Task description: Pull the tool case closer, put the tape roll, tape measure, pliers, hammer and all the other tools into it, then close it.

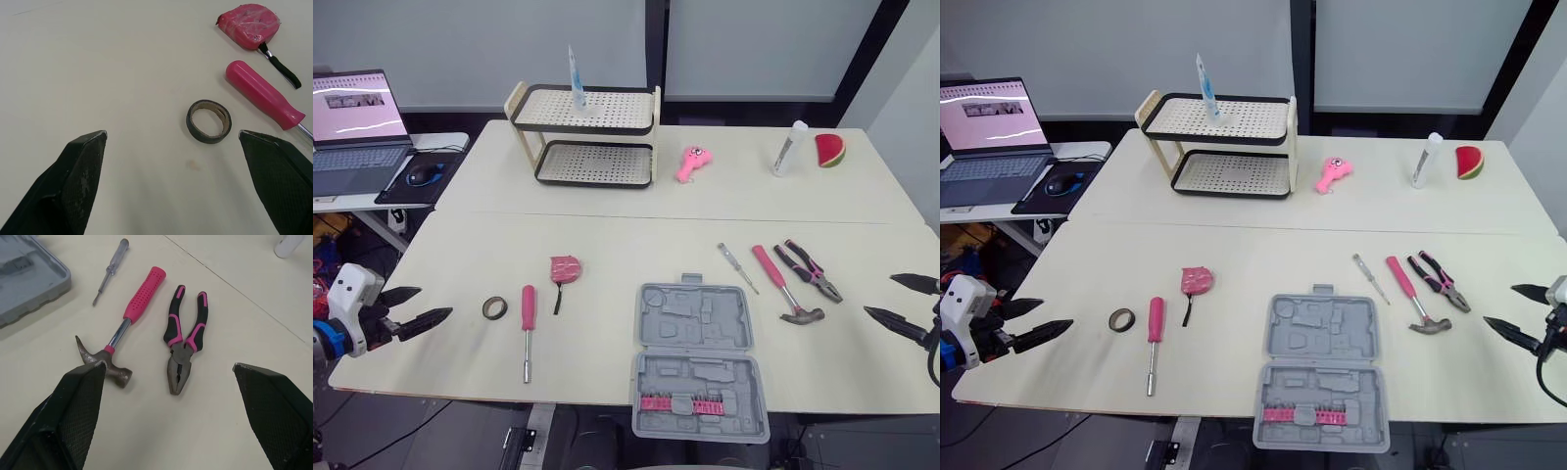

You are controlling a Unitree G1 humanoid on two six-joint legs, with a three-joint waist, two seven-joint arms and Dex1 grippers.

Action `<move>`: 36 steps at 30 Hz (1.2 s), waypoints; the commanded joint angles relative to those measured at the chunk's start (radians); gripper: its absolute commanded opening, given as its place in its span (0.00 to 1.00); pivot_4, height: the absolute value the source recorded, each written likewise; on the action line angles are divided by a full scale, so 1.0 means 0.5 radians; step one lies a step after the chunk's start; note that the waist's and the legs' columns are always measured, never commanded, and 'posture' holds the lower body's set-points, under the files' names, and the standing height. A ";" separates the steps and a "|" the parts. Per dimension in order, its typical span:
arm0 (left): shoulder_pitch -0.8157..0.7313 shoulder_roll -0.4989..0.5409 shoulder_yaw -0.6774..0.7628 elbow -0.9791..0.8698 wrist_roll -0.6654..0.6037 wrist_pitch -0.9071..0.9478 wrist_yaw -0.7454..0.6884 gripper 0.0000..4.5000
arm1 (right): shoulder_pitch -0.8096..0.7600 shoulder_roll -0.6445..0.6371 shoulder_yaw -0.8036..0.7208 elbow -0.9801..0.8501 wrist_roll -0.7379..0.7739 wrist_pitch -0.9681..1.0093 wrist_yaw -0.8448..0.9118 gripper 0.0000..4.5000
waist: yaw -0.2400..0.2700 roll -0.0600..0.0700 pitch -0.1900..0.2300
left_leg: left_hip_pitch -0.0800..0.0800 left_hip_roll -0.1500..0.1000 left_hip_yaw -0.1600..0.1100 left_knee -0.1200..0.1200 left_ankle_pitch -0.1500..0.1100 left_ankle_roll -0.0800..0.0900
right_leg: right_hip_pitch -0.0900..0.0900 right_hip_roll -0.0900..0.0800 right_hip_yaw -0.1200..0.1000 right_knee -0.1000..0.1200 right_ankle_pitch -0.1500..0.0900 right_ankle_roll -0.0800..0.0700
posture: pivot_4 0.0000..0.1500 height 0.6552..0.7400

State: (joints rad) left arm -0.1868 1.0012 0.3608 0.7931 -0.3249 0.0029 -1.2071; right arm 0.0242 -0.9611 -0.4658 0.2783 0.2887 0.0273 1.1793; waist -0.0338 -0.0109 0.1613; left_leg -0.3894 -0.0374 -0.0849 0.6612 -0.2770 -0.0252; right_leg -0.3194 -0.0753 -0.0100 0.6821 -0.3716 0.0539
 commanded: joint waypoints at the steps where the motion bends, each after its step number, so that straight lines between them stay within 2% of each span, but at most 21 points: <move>1: 0.068 0.055 0.094 -0.023 0.004 -0.067 0.071 1.00 | -0.116 0.045 0.122 -0.270 0.066 0.076 -0.055 0.99 | -0.008 0.000 0.000 | 0.000 0.000 0.000 0.000 0.000 0.000 | 0.000 0.000 0.000 0.000 0.000 0.000 | 1.00 1.00; 5: 0.286 0.032 0.199 -0.184 -0.057 -0.031 0.116 1.00 | -0.336 0.165 0.387 -0.637 0.156 0.314 -0.119 0.99 | -0.033 0.000 0.000 | 0.000 0.004 0.001 0.000 0.000 0.000 | -0.001 0.000 0.002 0.000 0.000 0.000 | 1.00 1.00; 9: 0.809 -0.082 0.403 -0.655 -0.129 0.125 0.212 1.00 | -0.730 0.509 0.938 -1.255 0.374 0.697 -0.165 0.99 | -0.068 0.003 0.001 | -0.001 0.014 -0.003 -0.002 -0.001 -0.003 | -0.005 0.002 0.005 -0.001 0.003 -0.005 | 1.00 1.00; 14: 1.112 -0.193 0.514 -1.027 -0.156 0.236 0.317 1.00 | -0.905 0.703 1.166 -1.454 0.424 0.810 -0.239 0.99 | 0.020 -0.006 -0.003 | -0.017 0.017 -0.016 0.003 -0.005 -0.011 | -0.027 0.006 -0.001 -0.002 0.003 -0.006 | 1.00 1.00; 18: 1.227 -0.233 0.534 -1.246 -0.133 0.254 0.367 1.00 | -0.956 0.765 1.224 -1.434 0.396 0.798 -0.272 0.99 | 0.060 -0.011 -0.006 | -0.018 0.013 -0.020 0.004 -0.005 -0.011 | -0.027 0.003 0.000 -0.003 0.004 -0.007 | 1.00 1.00; 20: 1.228 -0.222 0.519 -1.340 -0.129 0.236 0.351 1.00 | -0.943 0.753 1.247 -1.413 0.362 0.767 -0.258 0.99 | 0.062 -0.010 -0.006 | -0.017 0.013 -0.021 0.004 -0.005 -0.011 | -0.027 0.003 0.000 -0.003 0.005 -0.008 | 1.00 1.00; 23: 1.154 -0.164 0.443 -1.409 -0.095 0.202 0.293 0.88 | -0.913 0.725 1.287 -1.371 0.285 0.702 -0.245 1.00 | 0.053 -0.010 -0.006 | -0.017 0.013 -0.020 0.004 -0.005 -0.011 | -0.027 0.005 0.001 -0.002 0.005 -0.009 | 1.00 1.00; 26: 0.994 -0.099 0.284 -1.328 0.029 0.134 0.281 0.67 | -0.889 0.728 1.312 -1.338 0.230 0.658 -0.263 1.00 | 0.045 -0.009 -0.005 | -0.016 0.014 -0.019 0.003 -0.005 -0.011 | -0.027 0.007 0.000 -0.001 0.005 -0.009 | 1.00 1.00; 32: 0.538 -0.089 -0.078 -1.021 0.265 0.004 0.313 0.67 | -0.861 0.746 1.317 -1.371 0.200 0.676 -0.317 1.00 | 0.012 -0.008 -0.005 | -0.017 0.015 -0.014 0.003 -0.004 -0.011 | -0.023 0.012 -0.003 0.004 0.005 -0.009 | 1.00 1.00; 36: 0.342 -0.115 -0.241 -0.848 0.361 -0.054 0.338 0.67 | -0.829 0.737 1.313 -1.413 0.177 0.684 -0.352 1.00 | 0.003 -0.009 -0.004 | -0.017 0.015 -0.011 0.002 -0.004 -0.013 | -0.028 0.012 -0.003 0.015 0.005 -0.009 | 1.00 1.00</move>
State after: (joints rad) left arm -0.0049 0.9442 0.2490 0.3498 -0.1588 -0.0042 -1.0436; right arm -0.3918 -0.5897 0.2074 -0.3884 0.3742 0.3784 1.0150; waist -0.0322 -0.0152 0.1591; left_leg -0.3980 -0.0294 -0.0902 0.6622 -0.2785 -0.0321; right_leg -0.3344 -0.0690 -0.0114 0.6902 -0.3692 0.0495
